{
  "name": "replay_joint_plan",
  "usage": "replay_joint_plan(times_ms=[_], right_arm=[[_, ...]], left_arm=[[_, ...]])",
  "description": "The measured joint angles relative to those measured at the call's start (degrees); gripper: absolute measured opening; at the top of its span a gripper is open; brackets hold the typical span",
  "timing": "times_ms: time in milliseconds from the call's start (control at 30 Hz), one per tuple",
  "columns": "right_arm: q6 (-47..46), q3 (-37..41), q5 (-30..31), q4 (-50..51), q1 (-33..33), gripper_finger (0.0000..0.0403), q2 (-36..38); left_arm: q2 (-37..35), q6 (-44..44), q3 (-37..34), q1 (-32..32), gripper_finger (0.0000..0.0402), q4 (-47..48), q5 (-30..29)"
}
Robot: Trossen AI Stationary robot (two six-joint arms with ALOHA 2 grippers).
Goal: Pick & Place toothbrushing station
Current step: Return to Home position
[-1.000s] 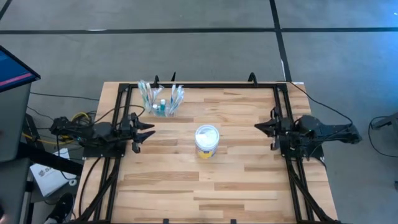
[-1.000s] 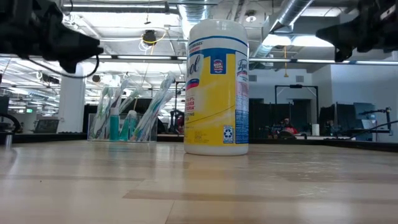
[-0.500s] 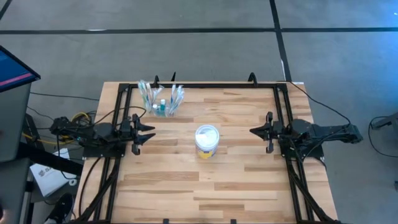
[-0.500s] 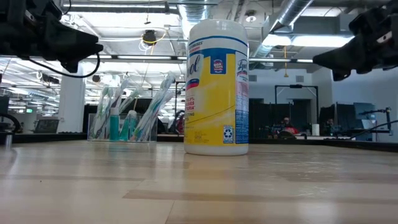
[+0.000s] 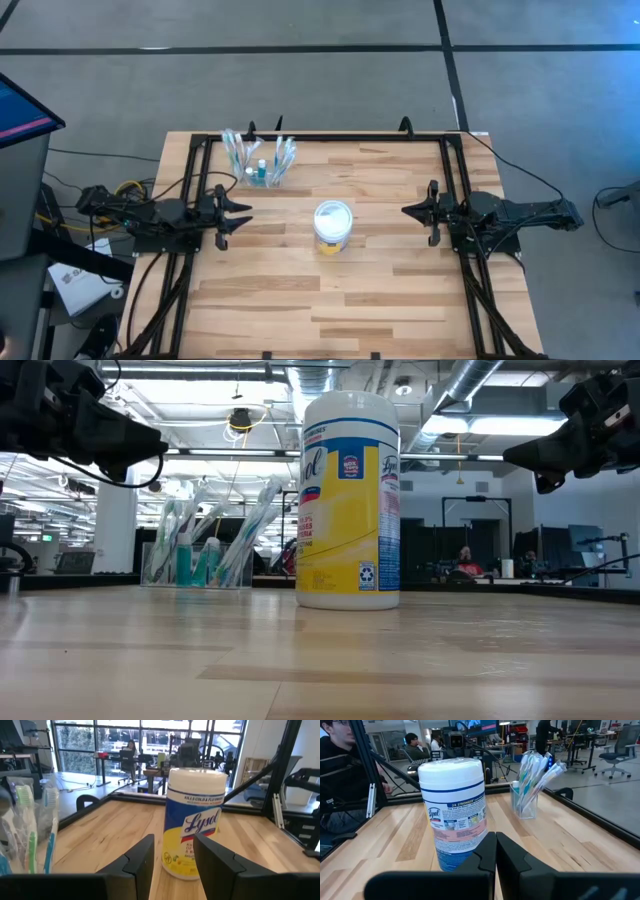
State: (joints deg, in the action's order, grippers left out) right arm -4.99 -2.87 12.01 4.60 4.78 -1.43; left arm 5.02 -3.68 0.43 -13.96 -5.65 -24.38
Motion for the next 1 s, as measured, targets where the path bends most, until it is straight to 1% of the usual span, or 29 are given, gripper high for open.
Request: replay_joint_plan(times_ms=[733,1000], right_arm=[[-0.02,0.02,0.0,0.04,-0.02,0.0,0.0],[-0.02,0.04,0.0,0.07,-0.02,0.0,0.0]], left_arm=[[6.4,-0.01,-0.02,0.0,0.0131,-0.75,0.02],[7.38,-0.02,-0.02,0.0,0.0131,-0.89,0.04]])
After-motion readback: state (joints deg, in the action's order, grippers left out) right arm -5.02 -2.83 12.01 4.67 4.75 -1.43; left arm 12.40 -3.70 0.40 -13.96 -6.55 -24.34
